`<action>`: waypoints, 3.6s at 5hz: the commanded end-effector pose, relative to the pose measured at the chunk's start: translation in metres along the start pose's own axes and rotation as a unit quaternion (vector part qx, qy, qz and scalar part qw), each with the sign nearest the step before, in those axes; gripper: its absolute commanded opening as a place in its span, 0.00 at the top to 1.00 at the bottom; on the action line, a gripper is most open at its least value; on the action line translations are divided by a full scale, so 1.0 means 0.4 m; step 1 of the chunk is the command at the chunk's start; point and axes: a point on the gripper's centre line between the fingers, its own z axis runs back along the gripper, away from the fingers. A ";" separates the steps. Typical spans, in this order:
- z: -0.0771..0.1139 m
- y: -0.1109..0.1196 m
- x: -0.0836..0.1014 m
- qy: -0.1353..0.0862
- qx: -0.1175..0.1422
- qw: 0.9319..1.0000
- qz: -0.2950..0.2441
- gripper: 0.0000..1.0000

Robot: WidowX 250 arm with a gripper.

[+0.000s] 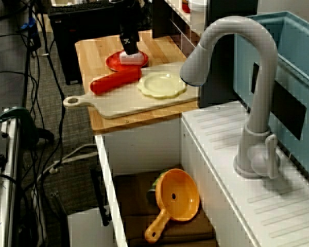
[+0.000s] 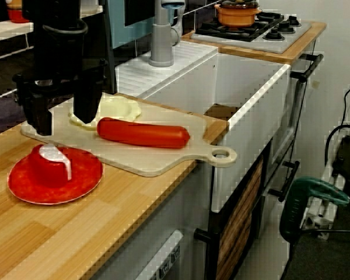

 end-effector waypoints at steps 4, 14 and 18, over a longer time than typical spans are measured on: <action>0.027 0.082 0.002 -0.012 0.008 0.995 -0.103 0.00; 0.077 0.109 0.037 -0.016 0.007 0.998 -0.055 1.00; 0.103 -0.040 0.054 -0.031 -0.023 0.993 -0.109 1.00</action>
